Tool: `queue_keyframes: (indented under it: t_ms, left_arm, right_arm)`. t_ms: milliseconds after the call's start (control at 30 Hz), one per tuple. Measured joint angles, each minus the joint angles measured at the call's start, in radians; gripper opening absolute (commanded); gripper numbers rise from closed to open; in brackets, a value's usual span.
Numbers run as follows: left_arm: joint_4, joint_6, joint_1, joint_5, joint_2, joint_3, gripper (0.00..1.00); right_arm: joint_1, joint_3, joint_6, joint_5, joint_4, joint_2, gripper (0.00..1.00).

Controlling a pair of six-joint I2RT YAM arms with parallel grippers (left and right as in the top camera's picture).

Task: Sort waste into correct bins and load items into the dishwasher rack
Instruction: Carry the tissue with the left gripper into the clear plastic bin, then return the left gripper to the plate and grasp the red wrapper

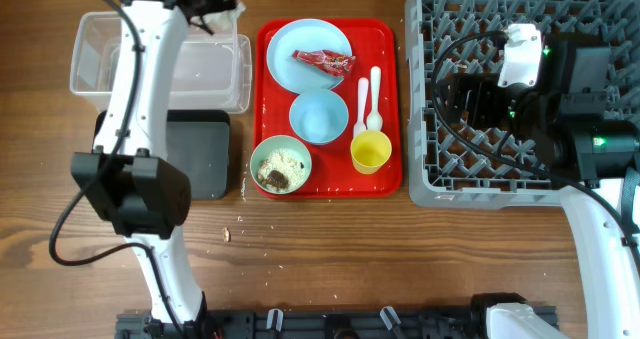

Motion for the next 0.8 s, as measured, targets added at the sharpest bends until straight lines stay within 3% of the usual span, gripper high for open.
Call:
queue_keyframes:
  t_ms: [67,133,233,267,533,600,800]
  left_arm:
    - [-0.037,0.000,0.038,0.000,0.012,-0.011,0.10]
    - [-0.049,-0.003,0.074,0.000,0.027,-0.035,0.29]
    - [-0.042,-0.004,0.110,-0.001,0.058,-0.079,0.77]
    - [-0.032,-0.007,0.116,0.000,0.069,-0.097,1.00]
    - [0.024,-0.008,0.093,0.038,0.093,-0.065,0.99]
    - [0.035,-0.016,0.061,0.068,0.093,-0.017,0.95]
    - [0.043,-0.188,-0.116,0.086,0.100,0.012,1.00]
  right_arm:
    - [0.000,0.000,0.000,0.000,0.000,0.000,1.00]
    - [0.000,0.000,0.000,0.000,0.000,0.000,1.00]
    - [0.000,0.000,0.000,0.000,0.000,0.000,1.00]
    - [0.000,0.000,0.000,0.000,0.000,0.000,1.00]
    - [0.000,0.000,0.012,0.000,0.000,0.000,1.00]
    - [0.000,0.000,0.019,0.000,0.000,0.000,1.00]
    - [0.000,0.000,0.023,0.000,0.000,0.000,1.00]
